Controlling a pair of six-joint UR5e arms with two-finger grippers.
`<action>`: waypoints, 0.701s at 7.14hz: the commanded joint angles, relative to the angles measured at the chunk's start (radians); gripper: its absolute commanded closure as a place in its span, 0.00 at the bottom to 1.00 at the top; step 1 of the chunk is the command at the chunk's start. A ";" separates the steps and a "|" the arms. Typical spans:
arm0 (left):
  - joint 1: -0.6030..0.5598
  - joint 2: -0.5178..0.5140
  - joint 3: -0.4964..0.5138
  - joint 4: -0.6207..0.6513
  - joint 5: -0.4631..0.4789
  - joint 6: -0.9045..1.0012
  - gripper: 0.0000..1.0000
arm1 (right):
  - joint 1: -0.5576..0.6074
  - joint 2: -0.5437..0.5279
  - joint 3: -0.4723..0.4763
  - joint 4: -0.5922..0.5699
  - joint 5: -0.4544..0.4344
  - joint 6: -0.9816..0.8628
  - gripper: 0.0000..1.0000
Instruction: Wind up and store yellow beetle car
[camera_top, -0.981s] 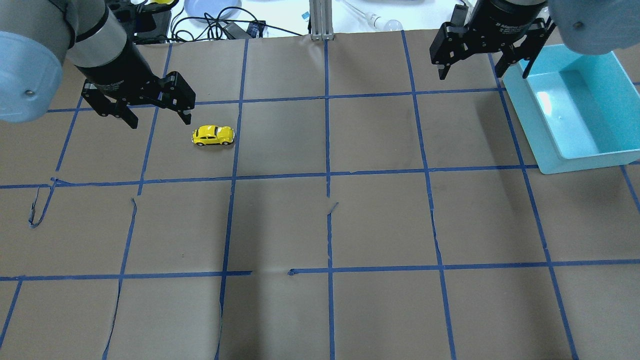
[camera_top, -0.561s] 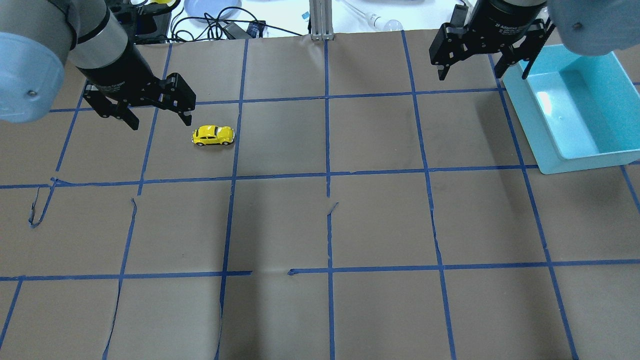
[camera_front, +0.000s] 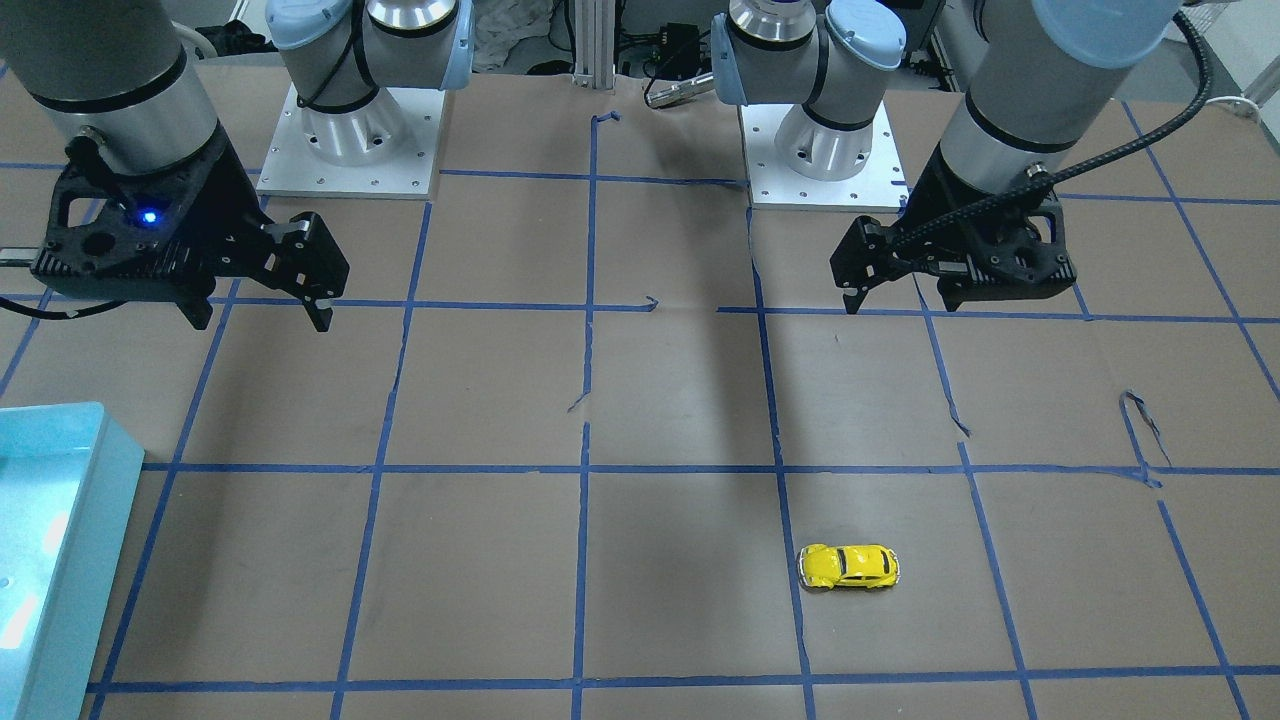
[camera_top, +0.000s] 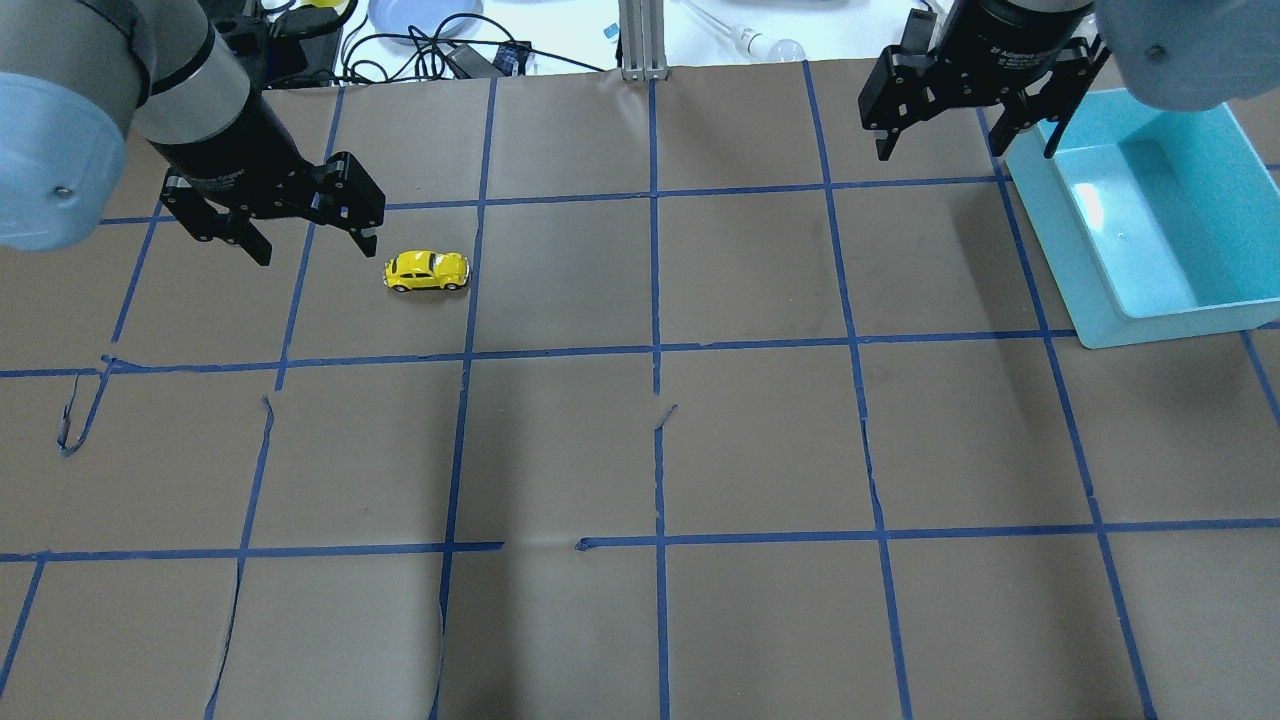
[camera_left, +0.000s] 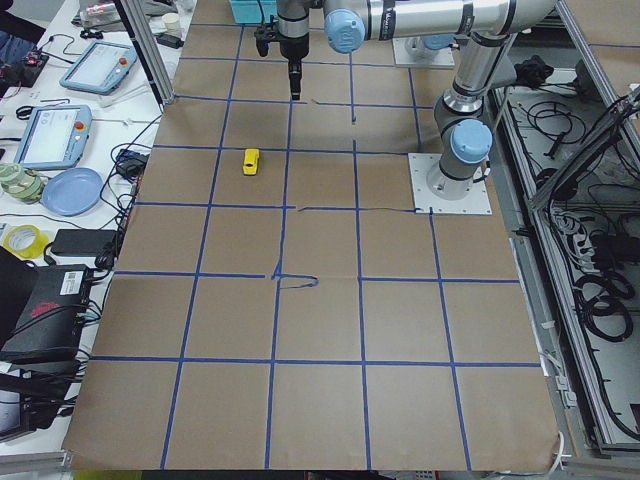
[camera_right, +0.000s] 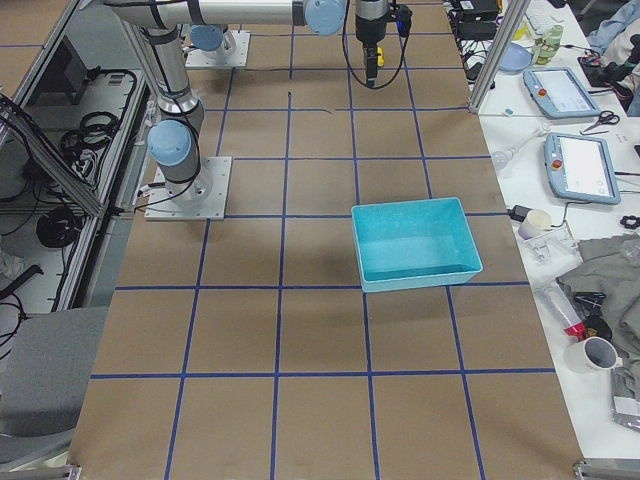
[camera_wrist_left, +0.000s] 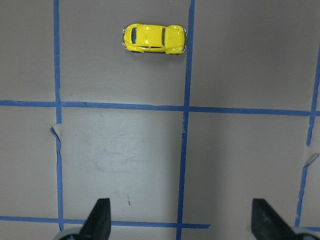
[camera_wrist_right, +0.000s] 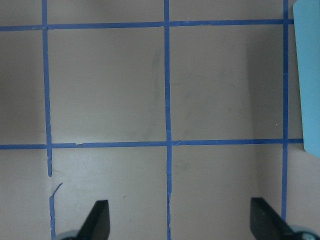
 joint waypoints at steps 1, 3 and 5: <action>0.003 -0.002 0.002 0.005 0.003 -0.003 0.00 | 0.000 0.000 0.000 0.000 -0.002 0.000 0.00; 0.003 0.001 -0.001 0.007 0.000 0.017 0.00 | 0.000 0.000 0.000 0.000 -0.003 0.000 0.00; 0.003 -0.002 0.000 0.008 -0.006 0.015 0.00 | 0.000 0.000 0.000 0.000 -0.002 0.000 0.00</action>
